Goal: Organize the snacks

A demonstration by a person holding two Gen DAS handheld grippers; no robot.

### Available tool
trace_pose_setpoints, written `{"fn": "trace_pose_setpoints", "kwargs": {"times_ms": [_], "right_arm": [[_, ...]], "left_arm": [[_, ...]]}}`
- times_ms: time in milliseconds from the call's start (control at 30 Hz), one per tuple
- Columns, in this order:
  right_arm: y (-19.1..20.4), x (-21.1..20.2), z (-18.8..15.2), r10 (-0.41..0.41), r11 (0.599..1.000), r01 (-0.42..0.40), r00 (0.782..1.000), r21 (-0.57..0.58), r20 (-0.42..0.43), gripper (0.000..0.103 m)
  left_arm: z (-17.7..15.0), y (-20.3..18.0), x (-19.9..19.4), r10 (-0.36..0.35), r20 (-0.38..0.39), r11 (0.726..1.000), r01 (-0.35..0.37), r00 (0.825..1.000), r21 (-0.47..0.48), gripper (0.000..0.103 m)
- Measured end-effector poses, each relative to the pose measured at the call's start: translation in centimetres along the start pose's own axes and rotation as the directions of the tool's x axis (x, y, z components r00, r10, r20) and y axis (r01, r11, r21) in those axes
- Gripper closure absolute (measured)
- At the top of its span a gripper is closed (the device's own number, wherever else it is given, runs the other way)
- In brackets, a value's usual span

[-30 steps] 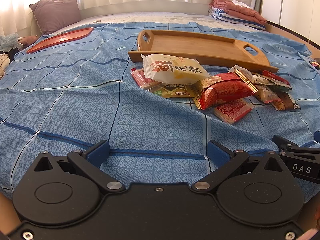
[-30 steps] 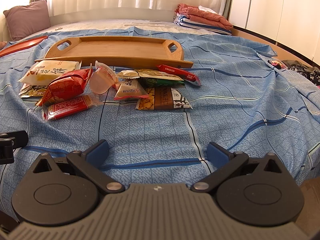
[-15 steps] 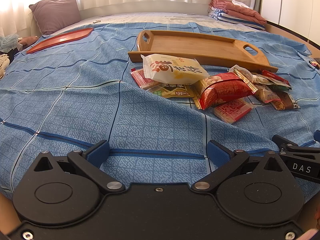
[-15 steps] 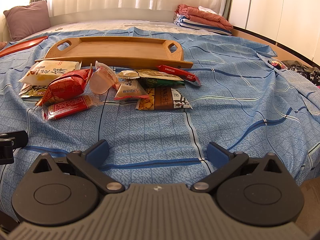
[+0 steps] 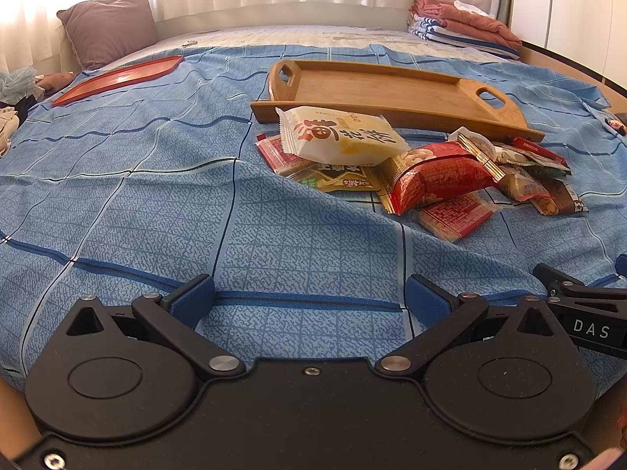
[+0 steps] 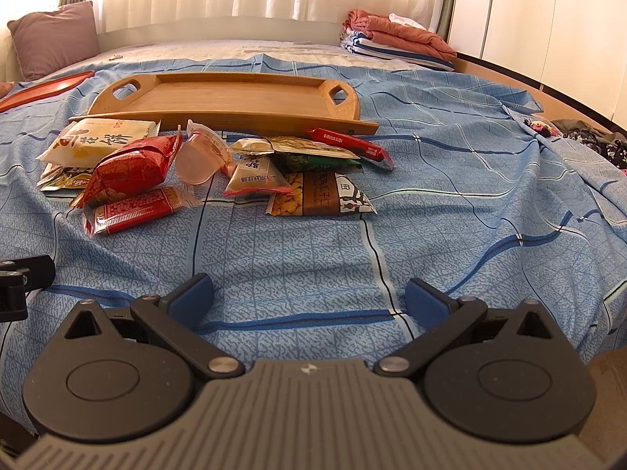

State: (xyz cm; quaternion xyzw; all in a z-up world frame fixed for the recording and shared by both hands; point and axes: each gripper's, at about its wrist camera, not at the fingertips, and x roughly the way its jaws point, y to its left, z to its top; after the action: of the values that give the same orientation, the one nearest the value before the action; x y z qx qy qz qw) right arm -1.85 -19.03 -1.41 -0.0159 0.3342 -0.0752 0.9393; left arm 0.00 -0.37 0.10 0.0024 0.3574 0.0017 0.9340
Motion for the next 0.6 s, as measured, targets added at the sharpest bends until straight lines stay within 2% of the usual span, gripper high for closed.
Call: {"fn": "trace_pose_setpoints", "kwargs": {"times_ms": [600], "right_arm": [[0.06,0.01,-0.08,-0.001,1.000,0.001,1.000,0.000,0.002,0.000]], "left_arm": [[-0.15,0.02,0.21,0.000,0.001,1.000,0.000,1.000,0.001,0.000]]}}
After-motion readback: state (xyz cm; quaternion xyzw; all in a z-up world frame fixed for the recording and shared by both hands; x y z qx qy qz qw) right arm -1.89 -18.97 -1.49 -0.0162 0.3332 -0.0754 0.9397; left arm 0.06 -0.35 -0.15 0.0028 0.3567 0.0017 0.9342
